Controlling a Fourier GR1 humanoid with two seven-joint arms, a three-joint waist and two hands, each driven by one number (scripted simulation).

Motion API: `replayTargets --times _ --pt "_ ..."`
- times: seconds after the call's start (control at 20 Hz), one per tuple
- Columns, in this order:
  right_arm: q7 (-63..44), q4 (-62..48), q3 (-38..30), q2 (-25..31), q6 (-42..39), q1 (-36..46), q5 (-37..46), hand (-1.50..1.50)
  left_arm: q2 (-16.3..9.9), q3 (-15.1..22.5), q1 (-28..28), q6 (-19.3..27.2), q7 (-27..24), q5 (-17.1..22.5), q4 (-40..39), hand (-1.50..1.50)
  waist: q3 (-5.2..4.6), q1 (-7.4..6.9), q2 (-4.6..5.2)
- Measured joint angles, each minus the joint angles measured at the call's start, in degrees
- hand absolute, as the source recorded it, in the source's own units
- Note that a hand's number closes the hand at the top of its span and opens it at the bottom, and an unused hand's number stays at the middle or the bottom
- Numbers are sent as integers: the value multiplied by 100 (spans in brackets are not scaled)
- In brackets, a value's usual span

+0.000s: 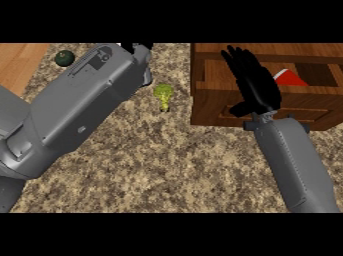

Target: Pick up the can, place it into the drawer and close the drawer

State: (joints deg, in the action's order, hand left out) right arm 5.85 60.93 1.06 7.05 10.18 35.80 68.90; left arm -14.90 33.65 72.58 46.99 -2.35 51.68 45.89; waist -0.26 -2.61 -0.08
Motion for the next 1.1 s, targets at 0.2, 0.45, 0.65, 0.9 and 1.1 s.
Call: replayTargets --times 0.2,0.45,0.65,0.9,1.1 --pt "63 -835 -129 16 638 419 252 -150 -137 -10 -212 62 122 -112 302 -150 -43 -5 -38" --pt "108 -1805 -371 70 1291 971 410 -150 -373 -43 -379 57 316 -209 652 -150 -53 -48 -29" --pt "236 -2432 -570 150 1784 1279 430 -150 -602 -50 -574 79 502 -258 1055 -150 -57 -119 -24" --pt "269 -3208 -805 254 2278 1753 474 -150 -743 -68 -629 105 669 -341 1320 -150 -30 -172 49" --pt "171 -3762 -968 298 2552 2159 493 -150 -829 -73 -714 82 716 -437 1443 -150 11 -201 118"
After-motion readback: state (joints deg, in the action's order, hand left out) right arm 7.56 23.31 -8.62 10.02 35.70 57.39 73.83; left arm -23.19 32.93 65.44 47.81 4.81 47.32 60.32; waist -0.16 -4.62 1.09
